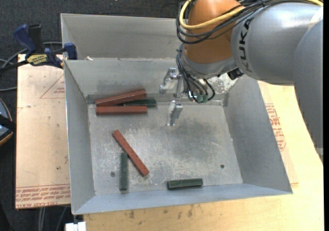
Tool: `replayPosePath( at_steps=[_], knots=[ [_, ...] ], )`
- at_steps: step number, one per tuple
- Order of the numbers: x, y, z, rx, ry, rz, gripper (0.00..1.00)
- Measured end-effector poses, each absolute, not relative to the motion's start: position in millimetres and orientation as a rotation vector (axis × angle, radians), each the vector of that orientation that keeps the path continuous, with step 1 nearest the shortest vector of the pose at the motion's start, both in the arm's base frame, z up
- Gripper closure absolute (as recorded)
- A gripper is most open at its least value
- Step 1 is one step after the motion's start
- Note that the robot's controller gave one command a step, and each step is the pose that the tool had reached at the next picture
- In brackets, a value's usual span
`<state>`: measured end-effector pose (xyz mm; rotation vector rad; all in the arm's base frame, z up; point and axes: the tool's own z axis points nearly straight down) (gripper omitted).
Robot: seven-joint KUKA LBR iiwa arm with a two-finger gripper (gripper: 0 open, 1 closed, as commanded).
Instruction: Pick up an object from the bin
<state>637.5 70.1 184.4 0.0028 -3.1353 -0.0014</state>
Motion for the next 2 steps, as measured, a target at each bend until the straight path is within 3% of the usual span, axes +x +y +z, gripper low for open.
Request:
replayPosePath(
  at_steps=[1,2],
  knots=[
    [639.1,70,190,0.001,-3.143,-0.002,0.0],
    [651.0,114,79,0.138,-3.146,-0.004,1.0]
  ],
)
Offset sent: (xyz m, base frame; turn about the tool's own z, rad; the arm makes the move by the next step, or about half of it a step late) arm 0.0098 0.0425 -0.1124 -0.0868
